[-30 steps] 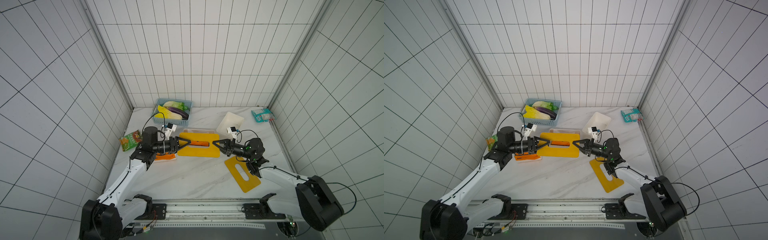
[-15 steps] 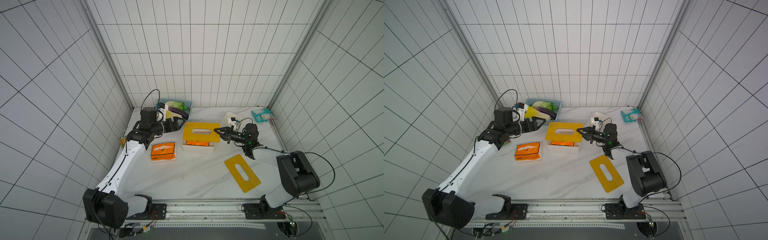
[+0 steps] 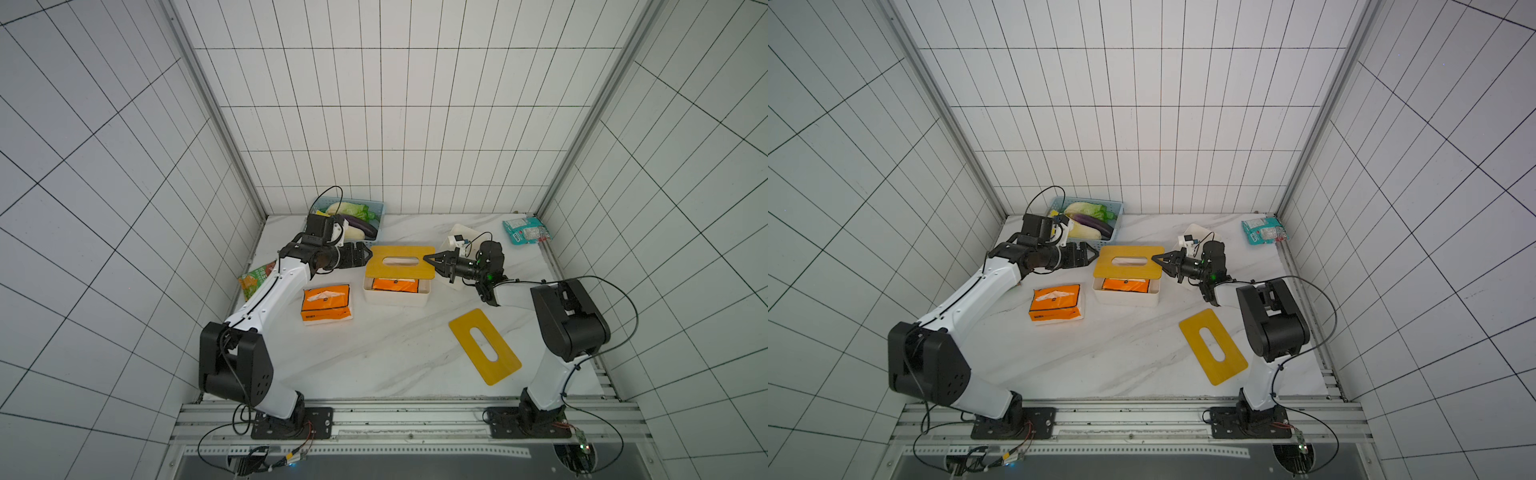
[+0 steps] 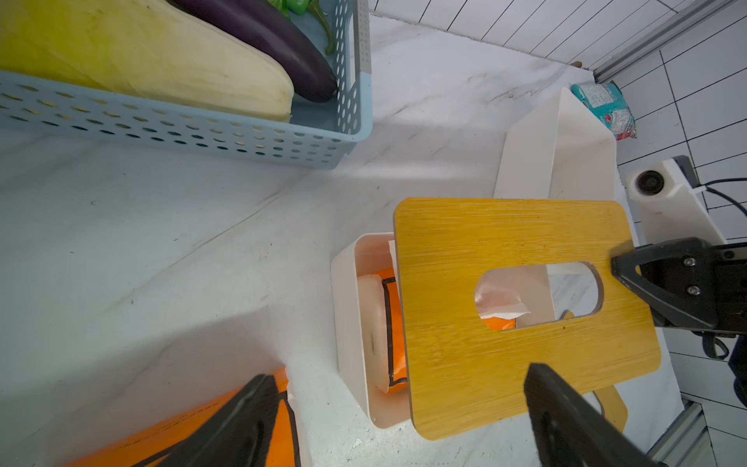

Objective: Put the tissue paper into the tissue box
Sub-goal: Close the box lid on the tissue box.

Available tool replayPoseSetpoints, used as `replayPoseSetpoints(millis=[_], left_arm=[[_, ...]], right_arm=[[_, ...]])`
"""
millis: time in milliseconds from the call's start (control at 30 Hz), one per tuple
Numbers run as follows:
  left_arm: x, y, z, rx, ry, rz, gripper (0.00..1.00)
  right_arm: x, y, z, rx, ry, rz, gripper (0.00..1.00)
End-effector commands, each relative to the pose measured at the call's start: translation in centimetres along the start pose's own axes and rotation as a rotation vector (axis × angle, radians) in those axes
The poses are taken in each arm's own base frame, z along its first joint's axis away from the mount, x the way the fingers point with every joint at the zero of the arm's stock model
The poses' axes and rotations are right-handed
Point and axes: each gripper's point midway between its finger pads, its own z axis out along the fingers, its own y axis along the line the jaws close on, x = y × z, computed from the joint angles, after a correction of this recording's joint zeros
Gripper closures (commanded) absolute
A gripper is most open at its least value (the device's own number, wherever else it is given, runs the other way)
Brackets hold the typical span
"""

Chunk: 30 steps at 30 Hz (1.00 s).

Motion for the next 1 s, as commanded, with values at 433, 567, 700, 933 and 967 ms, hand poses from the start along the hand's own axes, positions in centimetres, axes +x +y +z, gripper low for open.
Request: replayPoseSetpoints(millis=[433, 567, 700, 933, 967], left_arm=[[2.5, 0.1, 3.2, 0.040, 0.126, -0.028, 0.09], [3.1, 0.1, 3.9, 0.035, 0.155, -0.023, 0.09], [3.6, 0.3, 4.4, 0.025, 0.192, -0.027, 0.10], [4.2, 0.5, 5.1, 0.025, 0.230, -0.033, 0.11], [4.2, 0.5, 5.2, 0.028, 0.233, -0.033, 0.12]], right_arm=[[-0.2, -1.6, 0.4, 0.022, 0.028, -0.023, 1.00], [0.0, -2.1, 0.3, 0.030, 0.030, -0.019, 1.00], [0.0, -2.1, 0.5, 0.030, 0.033, -0.023, 1.00], [-0.4, -1.9, 1.0, 0.029, 0.039, -0.035, 1.00], [-0.3, -1.9, 1.1, 0.030, 0.043, -0.038, 1.00]])
